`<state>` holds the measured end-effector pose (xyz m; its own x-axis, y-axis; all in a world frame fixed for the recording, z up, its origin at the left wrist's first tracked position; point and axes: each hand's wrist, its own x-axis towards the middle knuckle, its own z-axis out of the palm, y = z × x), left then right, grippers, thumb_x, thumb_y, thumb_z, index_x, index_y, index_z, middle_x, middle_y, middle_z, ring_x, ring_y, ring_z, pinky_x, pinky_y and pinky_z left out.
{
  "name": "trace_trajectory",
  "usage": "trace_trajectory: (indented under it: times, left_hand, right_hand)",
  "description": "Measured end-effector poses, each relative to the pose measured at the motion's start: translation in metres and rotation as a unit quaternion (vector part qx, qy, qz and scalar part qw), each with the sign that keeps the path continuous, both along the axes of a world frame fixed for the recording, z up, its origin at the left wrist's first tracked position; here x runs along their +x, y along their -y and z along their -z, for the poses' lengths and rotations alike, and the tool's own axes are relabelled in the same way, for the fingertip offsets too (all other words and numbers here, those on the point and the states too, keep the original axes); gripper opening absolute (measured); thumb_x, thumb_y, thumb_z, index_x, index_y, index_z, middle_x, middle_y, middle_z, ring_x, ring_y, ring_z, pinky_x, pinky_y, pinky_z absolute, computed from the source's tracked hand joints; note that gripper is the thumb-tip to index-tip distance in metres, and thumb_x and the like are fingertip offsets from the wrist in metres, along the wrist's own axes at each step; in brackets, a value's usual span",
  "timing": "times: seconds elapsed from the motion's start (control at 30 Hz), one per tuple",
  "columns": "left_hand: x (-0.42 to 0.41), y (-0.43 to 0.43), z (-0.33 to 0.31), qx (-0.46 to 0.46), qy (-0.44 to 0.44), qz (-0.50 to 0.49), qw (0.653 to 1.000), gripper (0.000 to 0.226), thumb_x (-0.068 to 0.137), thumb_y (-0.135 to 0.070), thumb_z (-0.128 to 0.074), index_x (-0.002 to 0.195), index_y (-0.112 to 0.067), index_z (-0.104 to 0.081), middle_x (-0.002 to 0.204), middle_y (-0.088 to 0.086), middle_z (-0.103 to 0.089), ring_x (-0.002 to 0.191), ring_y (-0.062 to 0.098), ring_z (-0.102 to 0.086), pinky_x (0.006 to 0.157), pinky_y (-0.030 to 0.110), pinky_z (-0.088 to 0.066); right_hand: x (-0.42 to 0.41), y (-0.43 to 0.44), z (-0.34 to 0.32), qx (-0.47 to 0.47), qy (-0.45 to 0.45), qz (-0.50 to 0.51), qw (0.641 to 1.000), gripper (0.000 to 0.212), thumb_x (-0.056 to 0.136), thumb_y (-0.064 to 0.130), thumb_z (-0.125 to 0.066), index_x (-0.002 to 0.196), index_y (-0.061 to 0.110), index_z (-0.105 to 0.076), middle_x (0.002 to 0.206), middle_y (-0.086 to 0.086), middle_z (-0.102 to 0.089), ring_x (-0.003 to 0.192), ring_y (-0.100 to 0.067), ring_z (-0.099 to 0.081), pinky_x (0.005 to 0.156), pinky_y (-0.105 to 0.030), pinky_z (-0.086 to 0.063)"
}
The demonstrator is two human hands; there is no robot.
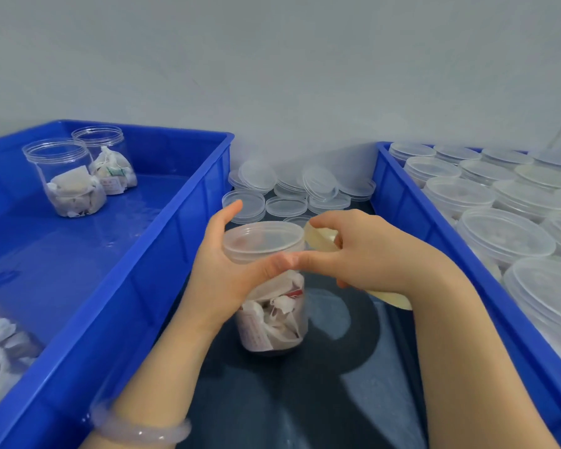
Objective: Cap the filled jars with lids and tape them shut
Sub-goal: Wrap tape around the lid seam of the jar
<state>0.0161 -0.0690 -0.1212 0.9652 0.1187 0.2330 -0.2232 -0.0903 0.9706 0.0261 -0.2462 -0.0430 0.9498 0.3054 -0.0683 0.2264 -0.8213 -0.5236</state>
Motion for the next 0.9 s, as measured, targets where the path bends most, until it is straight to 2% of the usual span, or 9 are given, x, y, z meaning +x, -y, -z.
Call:
trace_trajectory:
  times: [0.07, 0.13, 0.2, 0.27, 0.33, 0.4, 0.53, 0.77, 0.9]
  left_hand:
    - [0.001, 0.0, -0.001, -0.004, 0.001, -0.021, 1.0, 0.106, 0.03, -0.059, -0.081, 0.127, -0.044, -0.042, 0.129, -0.018, -0.052, 0.115, 0.001, -0.055, 0.091, 0.027, -0.051]
    - [0.002, -0.004, -0.003, -0.058, -0.002, -0.003, 0.998, 0.097, 0.035, -0.048, -0.08, 0.124, -0.042, -0.044, 0.129, -0.001, -0.057, 0.112, 0.018, -0.061, 0.092, 0.037, -0.053]
    - [0.002, -0.01, -0.004, -0.116, -0.009, 0.022, 0.993, 0.094, 0.038, -0.04, -0.08, 0.125, -0.038, -0.046, 0.121, 0.012, -0.063, 0.103, 0.027, -0.067, 0.085, 0.039, -0.056]
    - [0.001, -0.012, -0.006, -0.139, -0.016, 0.045, 0.989, 0.099, 0.037, -0.038, -0.084, 0.128, -0.034, -0.046, 0.116, 0.016, -0.066, 0.098, 0.027, -0.069, 0.077, 0.036, -0.058]
    - [0.0, -0.008, -0.008, -0.163, -0.021, 0.08, 0.983, 0.112, 0.028, -0.047, -0.092, 0.129, -0.029, -0.046, 0.111, 0.015, -0.069, 0.096, 0.028, -0.07, 0.071, 0.033, -0.058]
    - [-0.001, -0.004, -0.01, -0.192, -0.024, 0.117, 0.974, 0.118, 0.028, -0.054, -0.092, 0.132, -0.023, -0.045, 0.106, 0.014, -0.072, 0.091, 0.027, -0.071, 0.066, 0.03, -0.057]
    - [-0.003, -0.002, -0.01, -0.206, -0.035, 0.153, 0.966, 0.115, 0.031, -0.055, -0.092, 0.13, -0.018, -0.047, 0.108, 0.017, -0.07, 0.095, 0.032, -0.07, 0.069, 0.033, -0.057]
    - [-0.002, -0.004, -0.004, -0.206, -0.082, 0.178, 0.959, 0.102, 0.022, -0.059, -0.091, 0.107, -0.011, -0.06, 0.1, 0.013, -0.07, 0.078, 0.024, -0.07, 0.06, 0.029, -0.056]
    - [-0.002, -0.003, -0.004, -0.127, -0.076, 0.142, 0.979, 0.104, 0.025, -0.069, -0.085, 0.11, -0.015, -0.061, 0.1, 0.003, -0.071, 0.085, 0.017, -0.068, 0.071, 0.03, -0.054]
  right_hand:
    - [-0.002, -0.001, -0.001, -0.003, 0.002, -0.022, 1.0, 0.076, 0.067, 0.071, -0.061, 0.128, 0.028, -0.048, 0.087, 0.016, -0.054, 0.072, -0.006, -0.057, 0.069, -0.028, -0.048]
    - [-0.003, 0.002, -0.003, 0.031, -0.045, -0.049, 0.997, 0.076, 0.066, 0.063, -0.066, 0.132, 0.032, -0.046, 0.085, 0.011, -0.064, 0.067, -0.004, -0.063, 0.08, -0.033, -0.053]
    - [-0.005, 0.009, -0.007, 0.049, -0.066, -0.057, 0.995, 0.083, 0.057, 0.069, -0.066, 0.132, 0.042, -0.046, 0.08, 0.012, -0.065, 0.063, 0.005, -0.061, 0.085, -0.032, -0.051]
    - [-0.005, 0.016, -0.01, 0.061, -0.05, -0.04, 0.996, 0.084, 0.043, 0.08, -0.061, 0.12, 0.047, -0.055, 0.073, 0.013, -0.067, 0.06, 0.006, -0.061, 0.08, -0.028, -0.049]
    - [-0.005, 0.021, -0.013, 0.087, -0.039, -0.021, 0.995, 0.075, 0.038, 0.081, -0.058, 0.104, 0.047, -0.062, 0.071, 0.011, -0.071, 0.058, 0.001, -0.064, 0.069, -0.024, -0.047]
    - [-0.004, 0.024, -0.013, 0.097, -0.037, -0.01, 0.995, 0.061, 0.044, 0.076, -0.063, 0.096, 0.045, -0.063, 0.071, 0.012, -0.071, 0.056, -0.001, -0.064, 0.064, -0.022, -0.044]
    - [-0.001, 0.023, -0.008, 0.091, -0.04, -0.009, 0.995, 0.058, 0.051, 0.07, -0.065, 0.1, 0.04, -0.065, 0.071, 0.012, -0.071, 0.054, -0.002, -0.063, 0.062, -0.021, -0.044]
    - [0.004, 0.018, 0.0, 0.084, -0.033, -0.027, 0.996, 0.081, 0.037, 0.081, -0.054, 0.106, 0.039, -0.067, 0.071, 0.011, -0.07, 0.056, -0.005, -0.064, 0.061, -0.023, -0.046]
    - [0.006, 0.017, 0.004, 0.055, -0.031, -0.023, 0.998, 0.055, 0.061, 0.068, -0.059, 0.106, 0.039, -0.067, 0.071, 0.008, -0.07, 0.055, -0.006, -0.064, 0.062, -0.026, -0.051]
